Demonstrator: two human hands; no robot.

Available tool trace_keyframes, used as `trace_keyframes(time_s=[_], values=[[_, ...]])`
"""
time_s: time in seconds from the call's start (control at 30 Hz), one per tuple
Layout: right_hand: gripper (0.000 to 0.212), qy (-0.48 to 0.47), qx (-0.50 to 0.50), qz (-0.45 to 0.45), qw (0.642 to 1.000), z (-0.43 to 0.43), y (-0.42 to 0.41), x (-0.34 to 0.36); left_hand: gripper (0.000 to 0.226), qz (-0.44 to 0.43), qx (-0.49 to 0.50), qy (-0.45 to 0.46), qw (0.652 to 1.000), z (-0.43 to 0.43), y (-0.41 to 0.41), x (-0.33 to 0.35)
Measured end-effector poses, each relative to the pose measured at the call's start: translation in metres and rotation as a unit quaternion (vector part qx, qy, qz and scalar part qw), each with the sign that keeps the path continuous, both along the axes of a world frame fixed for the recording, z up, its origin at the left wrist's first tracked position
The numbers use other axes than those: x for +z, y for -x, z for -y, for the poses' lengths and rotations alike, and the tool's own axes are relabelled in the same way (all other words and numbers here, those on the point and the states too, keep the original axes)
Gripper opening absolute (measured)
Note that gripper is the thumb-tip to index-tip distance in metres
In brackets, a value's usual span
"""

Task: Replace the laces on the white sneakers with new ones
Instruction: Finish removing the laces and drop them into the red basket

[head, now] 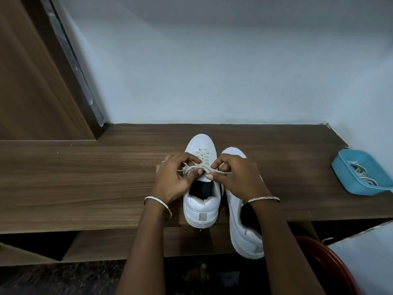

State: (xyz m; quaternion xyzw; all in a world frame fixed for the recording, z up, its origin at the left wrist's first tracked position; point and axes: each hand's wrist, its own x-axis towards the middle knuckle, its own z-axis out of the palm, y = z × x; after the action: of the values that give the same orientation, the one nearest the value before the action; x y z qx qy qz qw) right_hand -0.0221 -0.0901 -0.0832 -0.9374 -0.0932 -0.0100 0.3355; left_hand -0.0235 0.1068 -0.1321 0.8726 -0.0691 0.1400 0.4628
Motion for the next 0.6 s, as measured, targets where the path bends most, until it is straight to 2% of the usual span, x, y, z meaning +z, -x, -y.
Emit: trace_keyframes(time_s=[0.13,0.3,0.37,0.43,0.47,0.6], values=[[0.014,-0.044,-0.011,0.020,0.999,0.005,-0.005,-0.002,0.010,-0.037,-0.035,0.106,0.993,0.001,0.000,0.001],[0.013,-0.091,-0.076,0.052,0.992,0.011,-0.010,-0.005,0.012,-0.066,0.000,0.169,0.983,-0.004,-0.001,-0.003],[0.012,-0.097,-0.105,0.069,0.987,0.012,-0.011,-0.005,0.016,-0.050,0.063,0.199,0.977,-0.006,-0.003,-0.006],[0.010,-0.088,-0.136,0.086,0.983,0.014,-0.012,-0.006,0.010,-0.006,0.166,0.179,0.970,-0.010,-0.006,-0.006],[0.008,-0.078,-0.151,0.090,0.981,0.015,-0.012,-0.006,0.016,0.005,0.222,0.167,0.961,-0.011,-0.007,-0.007],[0.006,-0.021,-0.190,0.113,0.975,0.012,-0.008,-0.005,0.017,-0.058,0.405,0.092,0.908,-0.009,0.002,-0.002]])
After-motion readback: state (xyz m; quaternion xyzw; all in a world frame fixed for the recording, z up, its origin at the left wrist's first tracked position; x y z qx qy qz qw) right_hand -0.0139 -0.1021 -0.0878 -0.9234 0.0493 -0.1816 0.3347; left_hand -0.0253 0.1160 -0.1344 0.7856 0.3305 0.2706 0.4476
